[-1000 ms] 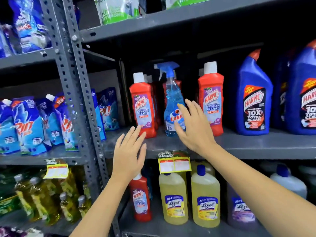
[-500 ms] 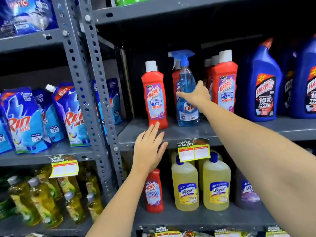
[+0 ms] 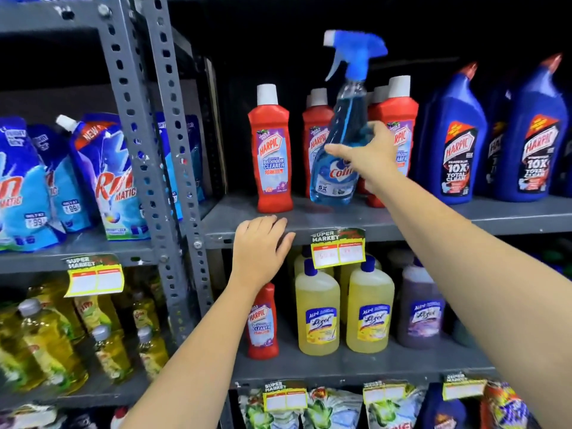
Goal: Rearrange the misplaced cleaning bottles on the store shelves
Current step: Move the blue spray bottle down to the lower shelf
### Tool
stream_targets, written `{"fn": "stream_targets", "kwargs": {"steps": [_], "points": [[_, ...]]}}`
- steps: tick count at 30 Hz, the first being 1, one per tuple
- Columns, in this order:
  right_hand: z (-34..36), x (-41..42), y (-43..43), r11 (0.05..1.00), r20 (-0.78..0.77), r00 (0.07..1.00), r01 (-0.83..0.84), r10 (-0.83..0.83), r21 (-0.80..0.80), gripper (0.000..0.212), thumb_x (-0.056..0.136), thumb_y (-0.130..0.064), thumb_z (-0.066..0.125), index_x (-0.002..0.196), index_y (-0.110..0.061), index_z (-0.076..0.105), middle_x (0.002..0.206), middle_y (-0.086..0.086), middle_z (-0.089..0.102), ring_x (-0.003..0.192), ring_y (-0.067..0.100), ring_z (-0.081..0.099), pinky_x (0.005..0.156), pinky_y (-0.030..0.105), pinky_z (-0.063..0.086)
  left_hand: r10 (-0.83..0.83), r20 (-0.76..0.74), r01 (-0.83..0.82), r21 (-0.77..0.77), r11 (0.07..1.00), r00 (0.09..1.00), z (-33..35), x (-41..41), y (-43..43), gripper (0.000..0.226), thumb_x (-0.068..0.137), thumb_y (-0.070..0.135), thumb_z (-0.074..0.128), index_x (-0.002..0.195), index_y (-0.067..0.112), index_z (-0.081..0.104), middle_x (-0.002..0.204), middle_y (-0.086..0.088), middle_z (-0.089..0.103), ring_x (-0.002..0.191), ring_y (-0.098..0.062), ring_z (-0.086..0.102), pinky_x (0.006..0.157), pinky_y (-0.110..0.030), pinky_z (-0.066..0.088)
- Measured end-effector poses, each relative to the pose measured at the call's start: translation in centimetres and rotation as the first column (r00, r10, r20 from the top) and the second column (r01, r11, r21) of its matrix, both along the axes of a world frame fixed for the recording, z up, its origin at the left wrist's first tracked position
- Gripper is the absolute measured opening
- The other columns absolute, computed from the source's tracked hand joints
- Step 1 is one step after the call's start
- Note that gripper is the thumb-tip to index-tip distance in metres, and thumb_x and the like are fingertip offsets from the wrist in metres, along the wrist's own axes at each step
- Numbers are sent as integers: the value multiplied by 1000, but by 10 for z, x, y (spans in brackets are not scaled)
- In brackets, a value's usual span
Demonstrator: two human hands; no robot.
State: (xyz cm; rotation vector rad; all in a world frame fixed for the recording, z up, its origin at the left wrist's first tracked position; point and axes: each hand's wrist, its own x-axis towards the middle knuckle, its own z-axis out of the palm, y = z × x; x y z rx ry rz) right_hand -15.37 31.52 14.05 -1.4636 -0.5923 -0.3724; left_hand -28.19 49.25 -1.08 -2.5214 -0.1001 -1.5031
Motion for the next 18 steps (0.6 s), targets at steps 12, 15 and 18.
{"fn": "stream_targets", "kwargs": {"steps": [12,15,18], "points": [[-124,-107,-92,932,-30,932,-362,362,-30,63,49,-26,92,104,-15,63,100,-1,75,89,11,71,71,26,57,-183,-37,172,-209,963,982,-162,-45,-27,39,90,10,51,128,15,56,144,-16,46,135,-32,38,113,-50,24],[-209,-109,-80,953,-166,948,-289,272,-88,64,49,-17,93,104,-12,62,106,6,72,94,15,70,80,24,55,-184,-311,80,-319,944,933,-223,-65,-19,33,90,11,54,122,11,61,136,-14,54,125,-34,50,103,-48,40],[-276,-95,-65,952,-248,948,-247,198,-182,59,54,-13,93,101,-23,59,101,-3,72,89,10,70,74,21,55,-77,-536,-138,-350,927,841,-257,-78,-4,27,89,17,62,116,15,66,129,-8,60,121,-29,55,99,-44,47]]}}
